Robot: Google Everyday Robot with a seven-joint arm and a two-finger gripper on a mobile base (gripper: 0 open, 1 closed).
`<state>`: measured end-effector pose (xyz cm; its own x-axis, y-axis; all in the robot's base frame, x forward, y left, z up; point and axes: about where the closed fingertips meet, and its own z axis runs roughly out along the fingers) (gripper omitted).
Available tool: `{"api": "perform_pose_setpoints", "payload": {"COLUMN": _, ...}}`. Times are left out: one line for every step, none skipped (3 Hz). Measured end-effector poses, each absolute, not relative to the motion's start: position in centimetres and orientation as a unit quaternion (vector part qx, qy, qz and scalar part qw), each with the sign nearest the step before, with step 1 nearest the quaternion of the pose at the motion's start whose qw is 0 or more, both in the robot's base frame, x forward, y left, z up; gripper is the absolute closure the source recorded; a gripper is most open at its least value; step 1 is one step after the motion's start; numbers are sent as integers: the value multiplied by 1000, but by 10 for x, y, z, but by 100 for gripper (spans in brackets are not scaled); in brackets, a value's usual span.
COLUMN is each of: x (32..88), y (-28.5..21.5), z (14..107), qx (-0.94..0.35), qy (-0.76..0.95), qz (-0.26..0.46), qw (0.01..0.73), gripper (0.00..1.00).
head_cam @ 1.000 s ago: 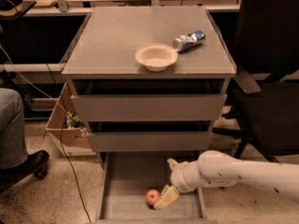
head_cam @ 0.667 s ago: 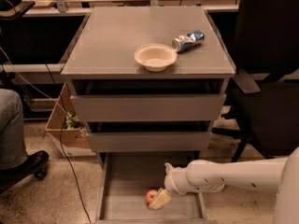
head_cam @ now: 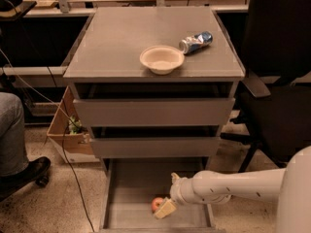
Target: Pick apple from bottom drawer and place on counter
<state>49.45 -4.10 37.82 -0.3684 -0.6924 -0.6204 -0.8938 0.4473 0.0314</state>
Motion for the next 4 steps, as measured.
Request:
{"api": "perform_pose_setpoints", "payload": {"x": 496, "y": -52, "z": 335, "qx": -473, "qy": 810, "qz": 189, "qw": 291, "gripper": 0}}
{"api": "perform_pose_setpoints", "payload": {"x": 494, "y": -59, "z": 306, "qx": -465, "qy": 808, "qz": 194, "qw": 306, "gripper": 0}}
{"api": "perform_pose_setpoints", "payload": {"x": 495, "y": -66, "z": 272, "qx": -441, "qy": 812, "qz": 196, "qw": 327, "gripper": 0}}
{"api": "perform_pose_setpoints", "payload": {"x": 502, "y": -61, "z": 238, "qx": -420, "qy": 816, "qz": 203, "qw": 343, "gripper": 0}}
